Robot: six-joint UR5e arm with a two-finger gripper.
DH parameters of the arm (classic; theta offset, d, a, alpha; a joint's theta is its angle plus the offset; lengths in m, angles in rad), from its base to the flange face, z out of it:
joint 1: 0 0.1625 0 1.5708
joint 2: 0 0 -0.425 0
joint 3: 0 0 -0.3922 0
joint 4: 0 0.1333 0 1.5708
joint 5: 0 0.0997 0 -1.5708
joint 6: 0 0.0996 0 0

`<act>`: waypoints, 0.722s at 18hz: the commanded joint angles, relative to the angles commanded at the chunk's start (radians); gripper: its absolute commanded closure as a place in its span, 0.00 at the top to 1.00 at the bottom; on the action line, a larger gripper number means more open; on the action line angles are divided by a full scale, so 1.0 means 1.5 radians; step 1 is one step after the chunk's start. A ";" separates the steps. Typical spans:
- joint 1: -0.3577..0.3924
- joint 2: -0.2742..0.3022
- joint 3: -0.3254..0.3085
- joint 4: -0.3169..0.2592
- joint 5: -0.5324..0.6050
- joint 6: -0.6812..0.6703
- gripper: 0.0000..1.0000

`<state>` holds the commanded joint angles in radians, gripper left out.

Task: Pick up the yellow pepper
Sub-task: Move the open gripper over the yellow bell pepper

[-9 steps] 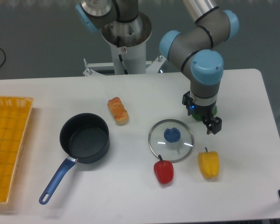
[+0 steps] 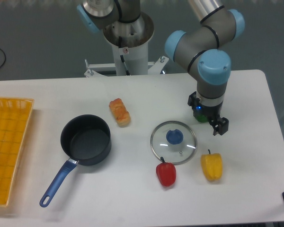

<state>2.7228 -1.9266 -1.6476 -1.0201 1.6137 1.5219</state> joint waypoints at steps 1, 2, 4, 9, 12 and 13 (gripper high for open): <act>0.002 -0.004 0.004 0.000 0.000 -0.017 1.00; 0.003 -0.009 0.015 0.000 -0.001 -0.038 1.00; 0.003 -0.022 0.033 0.000 -0.001 -0.103 1.00; -0.008 -0.060 0.067 0.001 0.000 -0.312 1.00; -0.015 -0.071 0.078 0.002 -0.001 -0.432 1.00; -0.017 -0.074 0.078 0.002 -0.001 -0.462 1.00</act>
<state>2.6968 -2.0371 -1.5309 -1.0170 1.6122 0.8288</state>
